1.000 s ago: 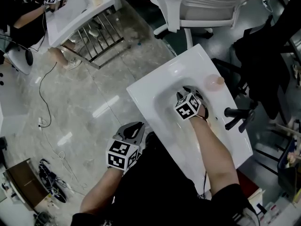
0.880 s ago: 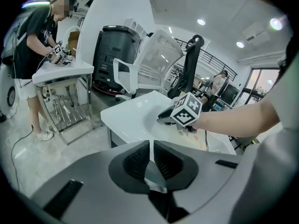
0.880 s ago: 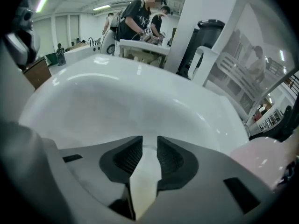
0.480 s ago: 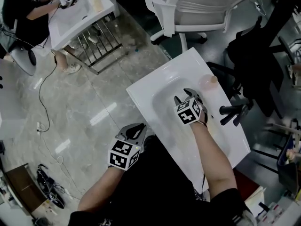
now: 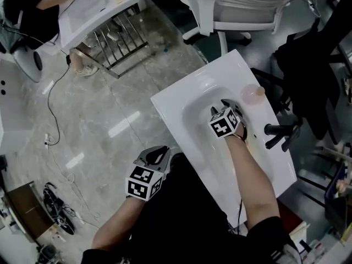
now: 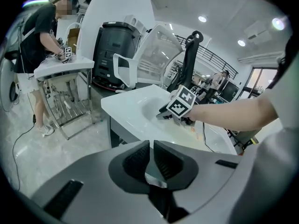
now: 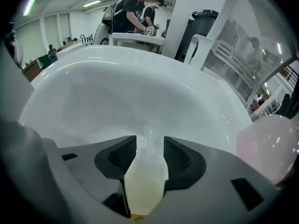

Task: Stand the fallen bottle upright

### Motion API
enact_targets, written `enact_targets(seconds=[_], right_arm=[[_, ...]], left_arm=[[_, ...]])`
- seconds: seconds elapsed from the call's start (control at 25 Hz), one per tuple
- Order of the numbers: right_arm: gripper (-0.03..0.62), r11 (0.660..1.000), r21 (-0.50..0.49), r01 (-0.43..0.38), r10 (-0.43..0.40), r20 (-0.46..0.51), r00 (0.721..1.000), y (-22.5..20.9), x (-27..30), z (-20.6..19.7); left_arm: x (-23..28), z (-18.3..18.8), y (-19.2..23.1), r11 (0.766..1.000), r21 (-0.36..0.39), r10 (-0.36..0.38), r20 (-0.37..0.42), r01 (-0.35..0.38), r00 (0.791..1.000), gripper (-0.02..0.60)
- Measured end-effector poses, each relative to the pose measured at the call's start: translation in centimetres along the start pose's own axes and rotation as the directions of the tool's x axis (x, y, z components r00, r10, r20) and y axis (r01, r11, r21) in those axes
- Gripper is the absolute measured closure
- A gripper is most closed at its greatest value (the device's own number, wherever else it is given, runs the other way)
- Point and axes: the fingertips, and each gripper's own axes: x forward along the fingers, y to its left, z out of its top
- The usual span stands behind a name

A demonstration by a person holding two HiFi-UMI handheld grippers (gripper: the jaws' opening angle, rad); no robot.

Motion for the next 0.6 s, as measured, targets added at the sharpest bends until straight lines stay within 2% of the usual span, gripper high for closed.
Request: enact_targets(seconds=[0.12,0.2,0.32,0.4,0.6], right_arm=[[0.407,1.0,-0.007,-0.027,0.026,-0.035,0.999,-0.1,0.5,0.3],[0.446,0.999,0.007,-0.054,0.054,-0.061,0.997,-0.1,1.0,0.8],[0.439,0.996,0.019,-0.087,0.089,-0.108,0.99,0.1,1.7,0.8],[0.446,0.994,0.004,-0.106,0.106,-0.096,0.99,0.4,1.6,1.1],[0.453,0.991,-0.014,-0.132,0.132,0.006,0.991,1.7,0.2,1.9]], left_arm=[[0.1,0.3,-0.1,1.0,-0.012,0.0,0.011,0.0,1.0,0.541],[0.1,0.5,-0.1,1.0,-0.019,0.002,0.019,-0.002,1.0,0.541],[0.1,0.4,0.0,1.0,-0.029,0.008,0.022,-0.008,1.0,0.541],[0.0,0.2,0.2,0.999,-0.036,0.014,0.021,-0.013,1.0,0.541],[-0.3,-0.1,0.5,0.999,-0.046,0.024,0.022,-0.023,0.999,0.541]])
